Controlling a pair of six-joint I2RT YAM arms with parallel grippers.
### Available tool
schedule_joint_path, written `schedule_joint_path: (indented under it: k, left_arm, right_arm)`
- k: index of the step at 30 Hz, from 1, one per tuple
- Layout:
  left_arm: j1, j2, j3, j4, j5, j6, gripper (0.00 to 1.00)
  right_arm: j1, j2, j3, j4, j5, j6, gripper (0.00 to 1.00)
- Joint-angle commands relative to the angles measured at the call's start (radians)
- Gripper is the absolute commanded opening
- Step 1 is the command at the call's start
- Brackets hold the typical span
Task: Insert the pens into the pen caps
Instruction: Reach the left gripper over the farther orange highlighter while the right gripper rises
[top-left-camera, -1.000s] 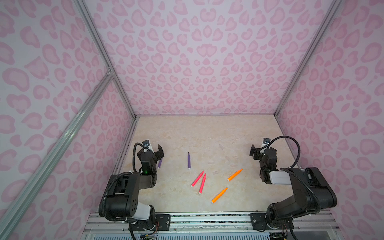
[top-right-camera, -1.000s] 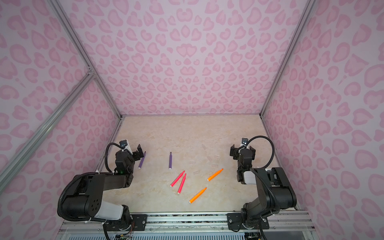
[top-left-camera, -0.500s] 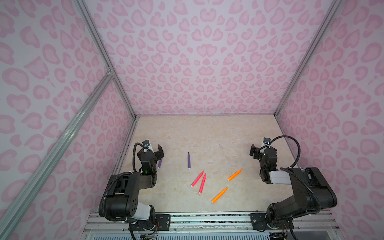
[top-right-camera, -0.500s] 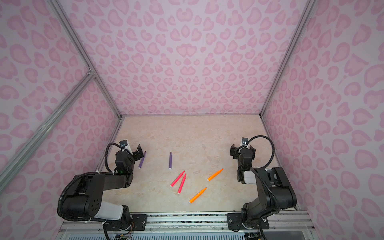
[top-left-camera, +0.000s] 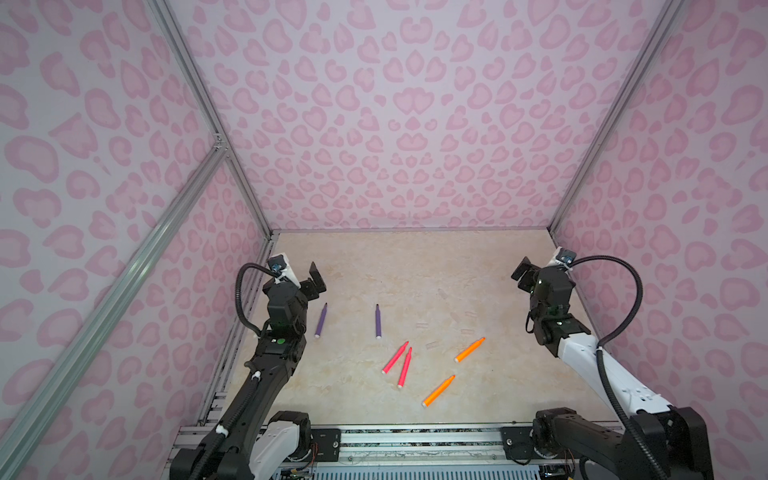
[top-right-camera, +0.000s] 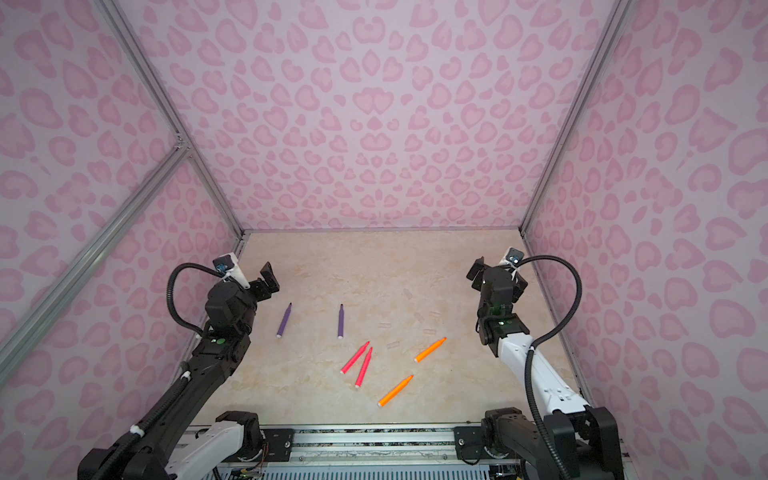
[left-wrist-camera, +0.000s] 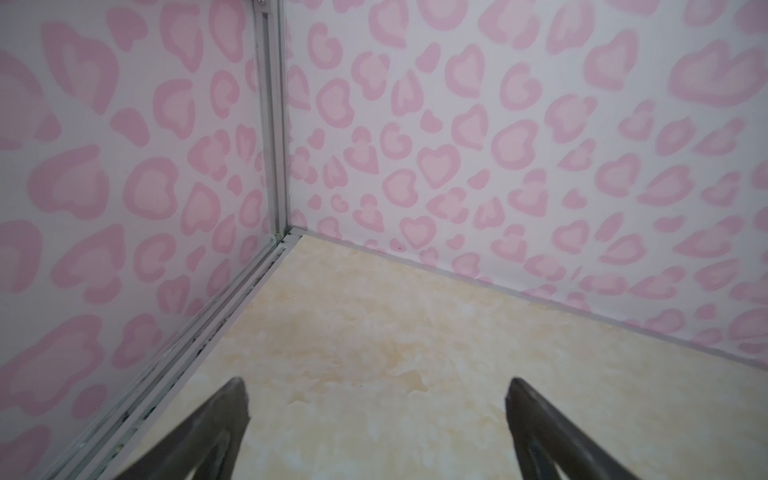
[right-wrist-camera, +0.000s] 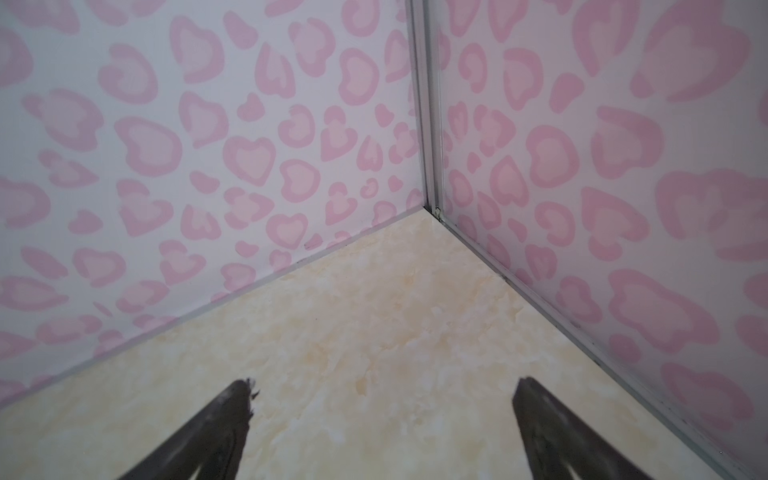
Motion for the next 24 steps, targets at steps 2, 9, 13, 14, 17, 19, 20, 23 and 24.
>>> schedule_joint_path:
  k: [2,9,13,14,17,19,20,23,24]
  left_arm:
    - [-0.002,-0.082,0.069,-0.344,0.146,-0.158,0.98]
    - [-0.001,-0.305,0.037,-0.357,-0.028,-0.378,0.98]
    - [0.012,-0.32,0.025,-0.38,0.087,-0.33,0.98]
    - [0.009,-0.31,0.017,-0.344,0.157,-0.315,0.98]
    - [-0.005,-0.226,0.03,-0.321,0.256,-0.343,0.98]
    - [-0.038,-0.136,0.052,-0.315,0.349,-0.37,0.92]
    - [-0.075,-0.091,0.059,-0.298,0.382,-0.364,0.91]
    - [-0.297,0.07,0.129,-0.351,0.271,-0.242,0.86]
    - [-0.37,0.117,0.131,-0.351,0.217,-0.217,0.84]
  right_arm:
    - [-0.034,-0.031,0.044,-0.467,-0.189,0.218,0.99]
    - [-0.023,-0.213,-0.115,-0.301,-0.489,0.173,0.99]
    - [0.031,-0.367,-0.193,-0.294,-0.378,0.168,0.99]
    - [0.032,-0.395,-0.201,-0.3,-0.375,0.173,0.99]
    - [0.032,-0.442,-0.195,-0.345,-0.374,0.202,0.99]
    - [0.034,-0.439,-0.177,-0.379,-0.373,0.219,0.95]
    - [0.033,-0.433,-0.167,-0.392,-0.37,0.228,0.94]
    - [0.041,-0.389,-0.151,-0.411,-0.369,0.251,0.88]
    - [0.048,-0.367,-0.147,-0.406,-0.375,0.253,0.87]
